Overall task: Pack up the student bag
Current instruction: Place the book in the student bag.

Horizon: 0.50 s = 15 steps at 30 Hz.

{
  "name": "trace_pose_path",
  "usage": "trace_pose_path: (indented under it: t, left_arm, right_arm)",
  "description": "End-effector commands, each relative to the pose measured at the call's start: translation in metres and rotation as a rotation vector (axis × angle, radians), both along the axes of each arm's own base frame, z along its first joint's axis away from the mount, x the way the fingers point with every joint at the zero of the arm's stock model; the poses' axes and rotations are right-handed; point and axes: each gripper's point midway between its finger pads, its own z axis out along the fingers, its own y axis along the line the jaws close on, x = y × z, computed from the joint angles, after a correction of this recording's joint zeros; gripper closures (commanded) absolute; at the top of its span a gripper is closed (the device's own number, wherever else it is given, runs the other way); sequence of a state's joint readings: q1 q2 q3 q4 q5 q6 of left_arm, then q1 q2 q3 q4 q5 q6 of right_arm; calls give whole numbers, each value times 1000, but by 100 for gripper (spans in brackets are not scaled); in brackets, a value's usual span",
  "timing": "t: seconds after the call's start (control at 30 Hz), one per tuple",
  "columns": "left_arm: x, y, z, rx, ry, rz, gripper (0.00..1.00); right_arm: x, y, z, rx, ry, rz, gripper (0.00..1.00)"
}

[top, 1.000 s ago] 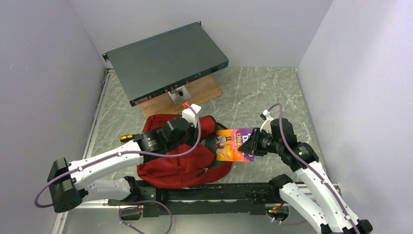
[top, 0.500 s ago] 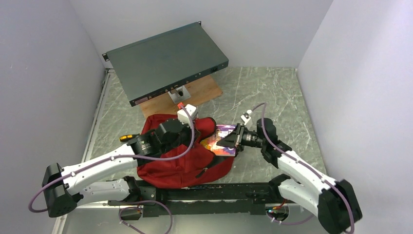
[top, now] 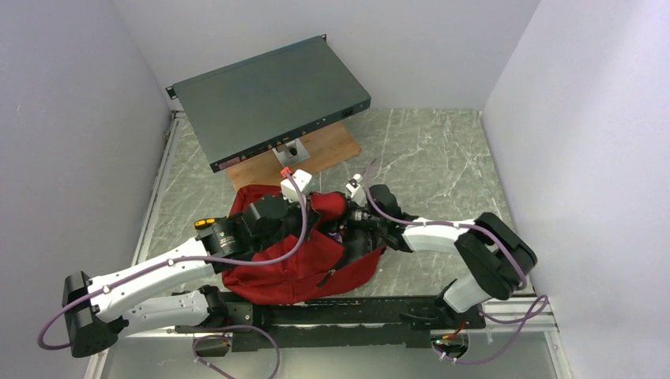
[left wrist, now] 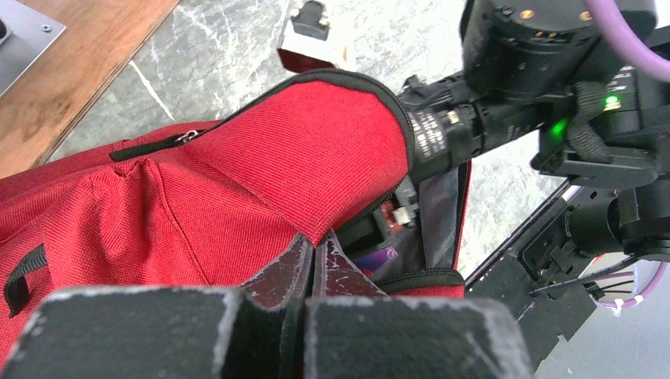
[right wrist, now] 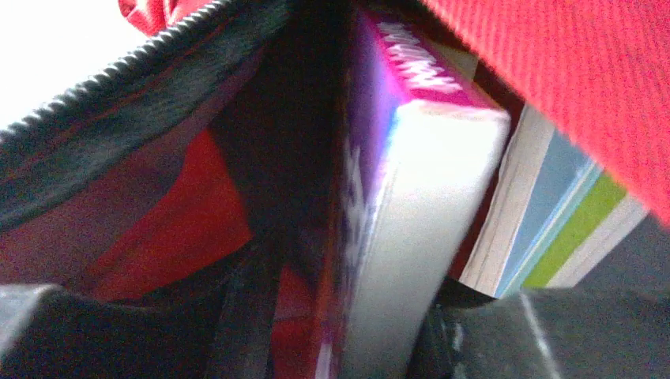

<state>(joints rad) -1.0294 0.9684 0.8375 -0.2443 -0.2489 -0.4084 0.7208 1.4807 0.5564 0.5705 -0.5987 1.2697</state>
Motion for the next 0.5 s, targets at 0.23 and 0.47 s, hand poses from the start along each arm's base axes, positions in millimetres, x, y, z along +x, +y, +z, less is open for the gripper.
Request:
trace_pose_path:
  t: [0.23,0.47]
  left_arm:
    - [-2,-2,38,-148,-88,1,100]
    - [-4,0,35,-126,-87,-13,100]
  right_arm:
    - [1,-9,-25,-150,-186,64,16]
    - [-10,-29,-24,-145,-192,56,29]
